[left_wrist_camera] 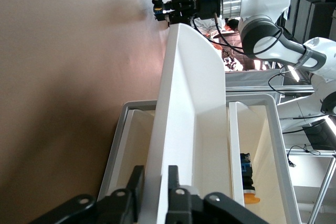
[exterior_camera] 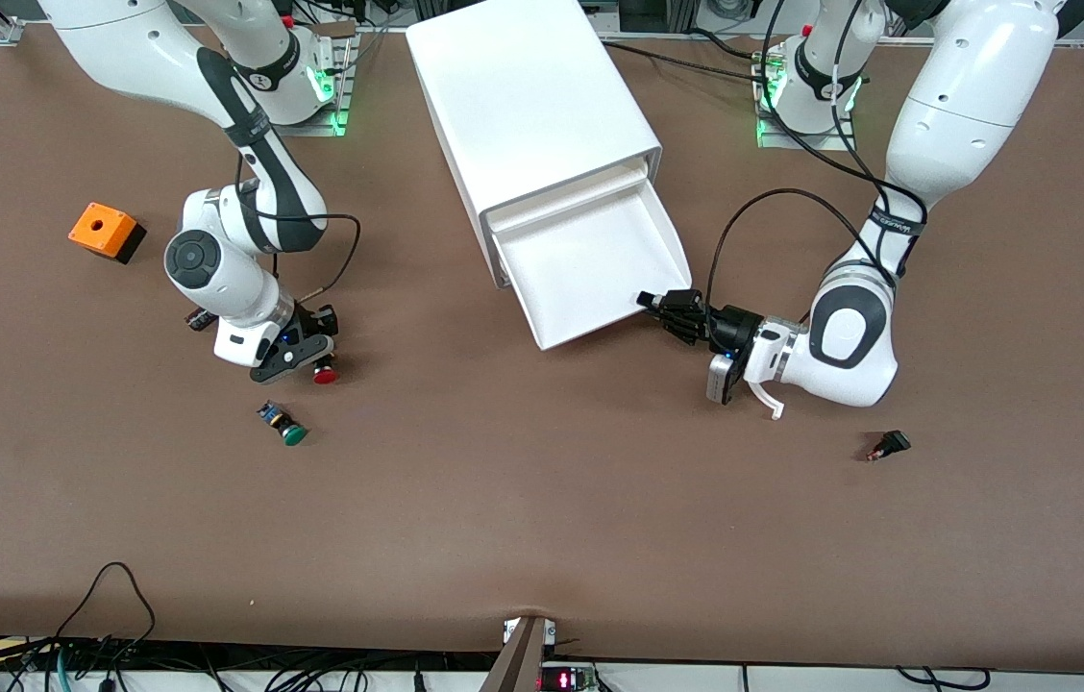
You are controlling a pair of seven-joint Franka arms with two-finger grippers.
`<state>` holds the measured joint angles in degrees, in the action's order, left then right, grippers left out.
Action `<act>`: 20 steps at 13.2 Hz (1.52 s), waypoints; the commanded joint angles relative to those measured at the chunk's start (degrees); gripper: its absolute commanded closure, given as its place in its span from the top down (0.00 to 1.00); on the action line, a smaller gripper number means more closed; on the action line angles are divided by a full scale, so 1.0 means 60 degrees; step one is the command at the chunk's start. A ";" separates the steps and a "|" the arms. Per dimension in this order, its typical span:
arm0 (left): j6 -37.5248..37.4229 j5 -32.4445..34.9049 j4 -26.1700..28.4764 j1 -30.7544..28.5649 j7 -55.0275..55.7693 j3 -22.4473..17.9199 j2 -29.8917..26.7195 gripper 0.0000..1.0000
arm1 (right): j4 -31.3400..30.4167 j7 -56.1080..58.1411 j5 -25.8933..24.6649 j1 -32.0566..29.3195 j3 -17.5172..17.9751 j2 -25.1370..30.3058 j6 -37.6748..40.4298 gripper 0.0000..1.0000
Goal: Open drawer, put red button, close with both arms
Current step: 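Lift the red button with the right gripper while the left gripper withdraws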
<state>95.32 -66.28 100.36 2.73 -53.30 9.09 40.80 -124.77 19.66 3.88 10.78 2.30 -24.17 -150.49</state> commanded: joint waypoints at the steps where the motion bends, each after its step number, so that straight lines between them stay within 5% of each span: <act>1: -0.0067 0.0017 -0.0306 -0.0118 0.0240 -0.0021 0.0158 1.00 | 0.0068 0.0326 0.0041 0.0034 0.0027 0.0468 0.0018 0.26; 6: -0.0067 0.1390 -0.1094 -0.0103 0.3092 -0.0036 -0.0355 1.00 | 0.0945 0.1497 0.0041 -0.0010 -0.0076 0.0908 0.0179 0.25; 10: -0.0067 0.2898 -0.1609 -0.0030 0.5243 -0.0021 -0.0822 1.00 | 0.2934 0.3048 0.0012 0.0005 -0.0076 0.0996 0.2079 0.22; 14: -0.0257 0.5373 -0.2415 0.0000 0.7706 0.0125 -0.1334 1.00 | 0.4314 0.3608 0.0114 0.0151 0.0260 0.1025 0.3474 0.22; 17: -0.0360 0.6560 -0.2460 0.0000 0.8457 0.0067 -0.2227 1.00 | 0.4900 0.3638 0.0042 0.0267 0.0875 0.1187 0.3899 0.22; 20: -0.0986 0.8536 -0.3554 -0.0073 0.8736 0.0067 -0.2567 1.00 | 0.5209 0.4456 0.0012 0.1085 0.0906 0.1157 0.4279 0.22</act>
<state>92.92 -20.80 82.84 2.28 -2.40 9.89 26.51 -95.02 43.35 3.84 14.57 7.88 -17.23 -127.25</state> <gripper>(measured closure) 0.000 0.581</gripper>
